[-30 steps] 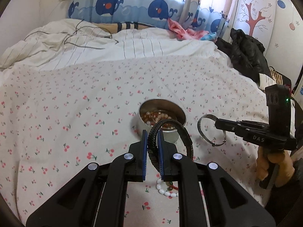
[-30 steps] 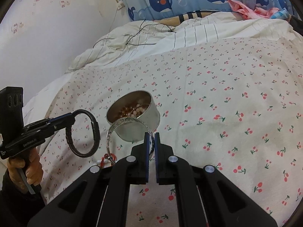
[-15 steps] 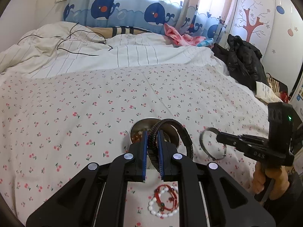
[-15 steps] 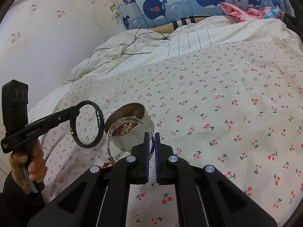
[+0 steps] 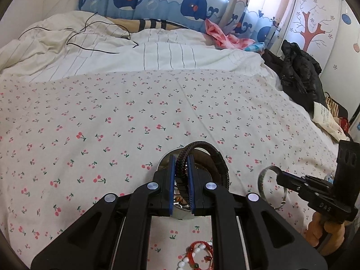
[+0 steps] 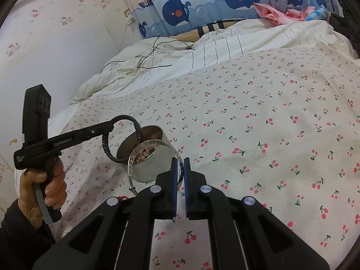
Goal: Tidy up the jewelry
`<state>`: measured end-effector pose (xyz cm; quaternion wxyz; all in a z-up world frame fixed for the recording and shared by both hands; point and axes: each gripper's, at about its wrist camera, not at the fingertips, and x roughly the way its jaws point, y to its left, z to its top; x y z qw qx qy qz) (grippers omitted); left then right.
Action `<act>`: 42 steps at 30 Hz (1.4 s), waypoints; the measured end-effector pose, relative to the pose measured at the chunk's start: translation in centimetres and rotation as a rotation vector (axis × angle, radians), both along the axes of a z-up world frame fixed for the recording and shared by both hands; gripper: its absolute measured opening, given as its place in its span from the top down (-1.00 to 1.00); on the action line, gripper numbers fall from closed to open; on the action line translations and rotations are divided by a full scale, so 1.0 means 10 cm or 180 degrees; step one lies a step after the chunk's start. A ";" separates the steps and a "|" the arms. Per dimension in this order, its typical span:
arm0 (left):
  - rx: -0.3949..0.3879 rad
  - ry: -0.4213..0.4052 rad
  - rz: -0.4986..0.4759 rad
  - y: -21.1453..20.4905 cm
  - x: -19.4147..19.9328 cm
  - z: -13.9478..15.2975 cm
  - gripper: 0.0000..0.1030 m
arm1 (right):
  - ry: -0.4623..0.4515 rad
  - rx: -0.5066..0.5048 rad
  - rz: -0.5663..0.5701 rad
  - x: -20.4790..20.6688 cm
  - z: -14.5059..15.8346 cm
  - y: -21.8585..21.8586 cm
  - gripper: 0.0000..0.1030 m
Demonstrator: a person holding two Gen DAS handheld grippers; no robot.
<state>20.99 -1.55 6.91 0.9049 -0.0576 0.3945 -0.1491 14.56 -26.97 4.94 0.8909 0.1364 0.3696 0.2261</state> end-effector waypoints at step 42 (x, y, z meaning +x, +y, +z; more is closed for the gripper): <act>-0.0072 0.0268 0.0295 0.27 0.06 -0.02 0.32 | -0.0264 -0.0644 0.0373 0.53 0.08 1.00 0.81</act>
